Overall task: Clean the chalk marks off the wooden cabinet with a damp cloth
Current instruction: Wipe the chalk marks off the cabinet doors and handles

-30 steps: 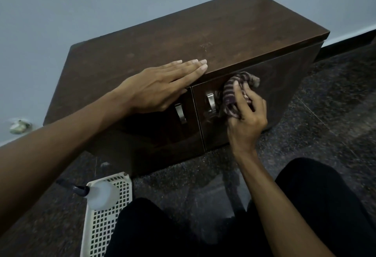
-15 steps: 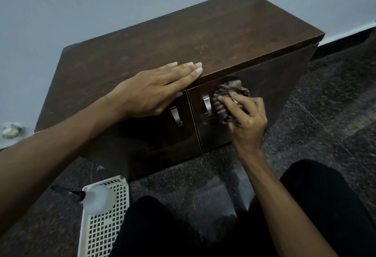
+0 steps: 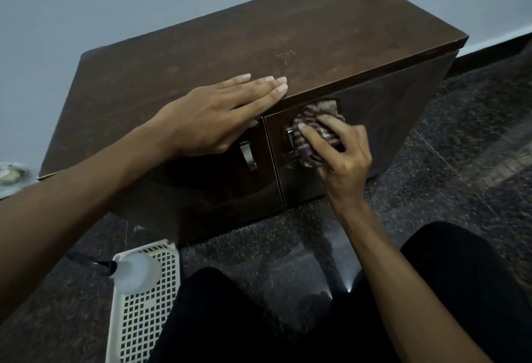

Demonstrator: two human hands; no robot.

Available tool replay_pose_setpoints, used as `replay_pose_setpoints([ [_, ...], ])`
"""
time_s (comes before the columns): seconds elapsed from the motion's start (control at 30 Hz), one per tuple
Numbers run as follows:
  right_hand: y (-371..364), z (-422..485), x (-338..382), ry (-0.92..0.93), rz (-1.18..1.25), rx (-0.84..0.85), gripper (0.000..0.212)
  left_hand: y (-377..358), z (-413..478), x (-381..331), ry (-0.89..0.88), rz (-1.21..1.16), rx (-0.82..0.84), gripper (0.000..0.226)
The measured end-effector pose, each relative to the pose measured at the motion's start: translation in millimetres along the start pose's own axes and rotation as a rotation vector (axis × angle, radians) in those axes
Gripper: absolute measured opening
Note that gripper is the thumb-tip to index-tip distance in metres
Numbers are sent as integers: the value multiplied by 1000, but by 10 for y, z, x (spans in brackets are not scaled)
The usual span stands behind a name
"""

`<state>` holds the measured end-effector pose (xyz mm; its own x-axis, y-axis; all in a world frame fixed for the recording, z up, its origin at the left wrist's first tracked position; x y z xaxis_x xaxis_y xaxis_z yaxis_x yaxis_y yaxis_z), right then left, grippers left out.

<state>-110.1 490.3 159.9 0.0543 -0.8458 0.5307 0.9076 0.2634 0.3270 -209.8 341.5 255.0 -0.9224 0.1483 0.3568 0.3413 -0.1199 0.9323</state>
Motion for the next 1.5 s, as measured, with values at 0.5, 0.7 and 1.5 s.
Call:
replay_pose_setpoints([
  [0.5,-160,-381,-313,-42,-10,166,31,10,1,-8,6,17,1,53],
  [0.7,-101,-365,-301,-116,43,137,38,9,-3,-19,7,41,12,52],
  [1.5,-452,-991,-163,-373,205,229,57,19,8,-12,18,38,-11,51],
])
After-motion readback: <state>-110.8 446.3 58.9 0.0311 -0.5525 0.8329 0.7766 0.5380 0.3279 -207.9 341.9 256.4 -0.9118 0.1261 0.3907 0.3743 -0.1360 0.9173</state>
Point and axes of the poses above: each hand's wrist, its own z-axis towards the middle knuckle, its own y-axis out of the back of the hand, x = y × z, the point moved 7 cm from there along z, towards the middle knuckle, and after that the axes turned 15 degrees about -y, right-handed, at the moved point
